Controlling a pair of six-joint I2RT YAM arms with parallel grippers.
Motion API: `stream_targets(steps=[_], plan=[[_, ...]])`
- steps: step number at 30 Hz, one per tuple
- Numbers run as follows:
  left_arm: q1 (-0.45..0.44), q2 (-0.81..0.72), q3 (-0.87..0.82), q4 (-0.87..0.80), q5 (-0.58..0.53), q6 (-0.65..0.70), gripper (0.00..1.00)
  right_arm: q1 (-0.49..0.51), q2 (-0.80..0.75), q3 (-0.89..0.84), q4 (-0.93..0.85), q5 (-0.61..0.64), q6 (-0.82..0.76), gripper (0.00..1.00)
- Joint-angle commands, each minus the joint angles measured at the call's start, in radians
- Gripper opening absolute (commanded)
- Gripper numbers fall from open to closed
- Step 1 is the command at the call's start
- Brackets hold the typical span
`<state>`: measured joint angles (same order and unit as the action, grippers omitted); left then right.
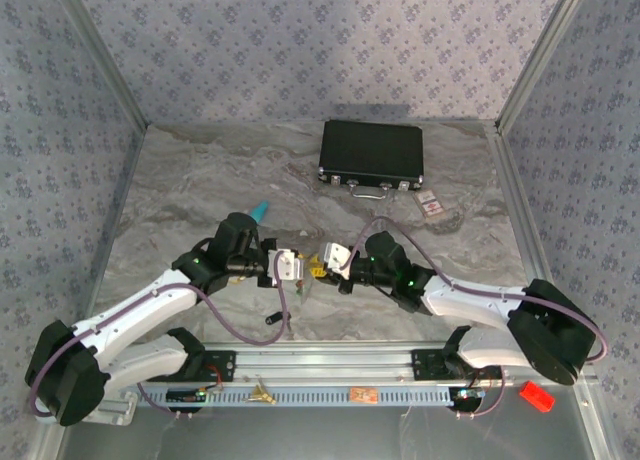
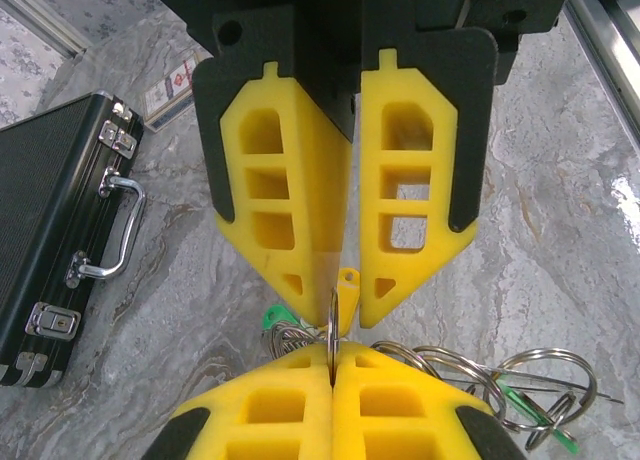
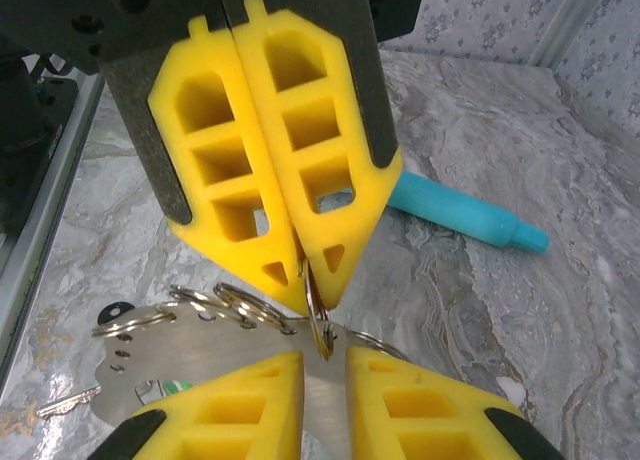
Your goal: Put the keys on the keyring
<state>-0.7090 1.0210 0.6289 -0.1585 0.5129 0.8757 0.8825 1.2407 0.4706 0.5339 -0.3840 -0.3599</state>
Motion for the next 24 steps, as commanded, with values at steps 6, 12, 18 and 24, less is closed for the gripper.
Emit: stream_targets(steps=[6,12,18,24], plan=[[-0.006,-0.005,0.0,0.016,0.062,0.022,0.0,0.01,0.007,0.031,0.037,-0.03,0.001,0.15],[-0.005,0.004,0.006,0.001,0.067,0.026,0.0,0.013,-0.007,0.03,0.034,-0.035,0.0,0.17],[-0.006,0.008,0.009,-0.002,0.074,0.026,0.0,0.015,-0.012,0.033,0.03,-0.042,-0.002,0.17],[-0.006,0.007,0.01,-0.013,0.076,0.035,0.0,0.019,-0.006,0.043,0.035,-0.048,-0.002,0.1]])
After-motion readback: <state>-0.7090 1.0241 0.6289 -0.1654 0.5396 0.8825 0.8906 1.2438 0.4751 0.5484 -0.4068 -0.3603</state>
